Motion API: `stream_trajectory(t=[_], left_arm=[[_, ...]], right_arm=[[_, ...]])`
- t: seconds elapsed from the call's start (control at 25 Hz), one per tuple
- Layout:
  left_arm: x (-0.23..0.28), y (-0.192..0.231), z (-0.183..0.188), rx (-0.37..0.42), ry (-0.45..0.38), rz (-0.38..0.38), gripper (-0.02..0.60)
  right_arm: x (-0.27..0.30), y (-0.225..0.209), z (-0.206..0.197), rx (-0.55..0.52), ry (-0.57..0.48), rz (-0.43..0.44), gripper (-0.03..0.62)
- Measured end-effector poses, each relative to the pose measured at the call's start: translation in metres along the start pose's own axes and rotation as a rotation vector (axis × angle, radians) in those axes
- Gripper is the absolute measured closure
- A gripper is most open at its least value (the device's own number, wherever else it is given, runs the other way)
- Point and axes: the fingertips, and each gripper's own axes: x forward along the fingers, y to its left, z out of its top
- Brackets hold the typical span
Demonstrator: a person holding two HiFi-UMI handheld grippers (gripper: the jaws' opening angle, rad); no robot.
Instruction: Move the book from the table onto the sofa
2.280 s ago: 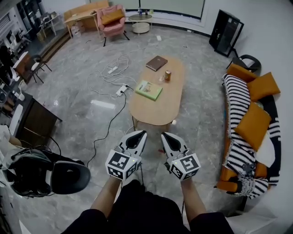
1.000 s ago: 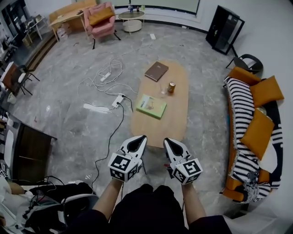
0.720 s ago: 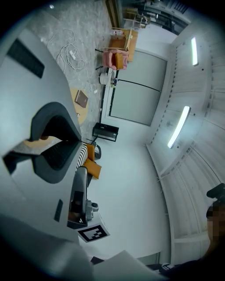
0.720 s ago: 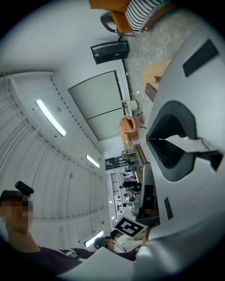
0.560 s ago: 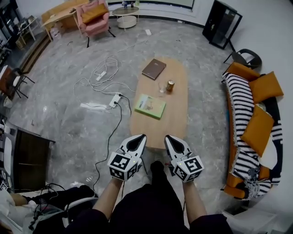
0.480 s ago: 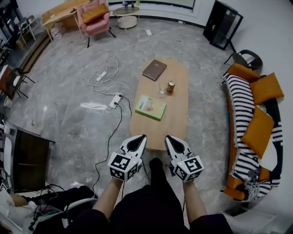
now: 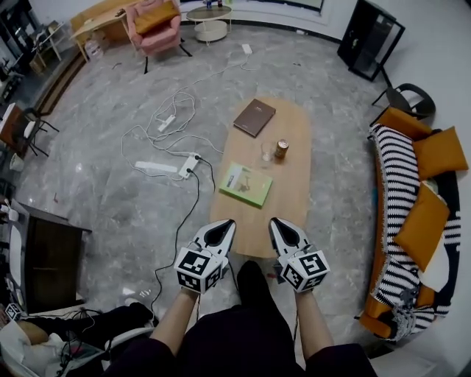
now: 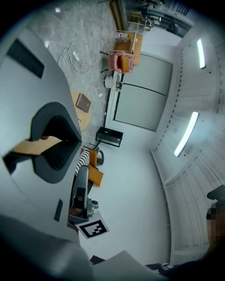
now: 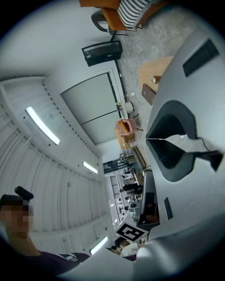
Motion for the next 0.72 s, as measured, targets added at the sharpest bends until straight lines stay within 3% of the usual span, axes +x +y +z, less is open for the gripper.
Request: stream_trajectory(t=[0.32, 0.72], left_arm=[[0.075, 0.039, 0.010, -0.045, 0.067, 0.037, 0.566], [0.135, 0.082, 0.017, -0.035, 0.134, 0.066, 0.566]], right_arm=[[0.053, -0.064, 0.010, 0.067, 0.045, 0.014, 0.569], [0.101, -0.121, 0.000, 0.186, 0.075, -0.001, 0.569]])
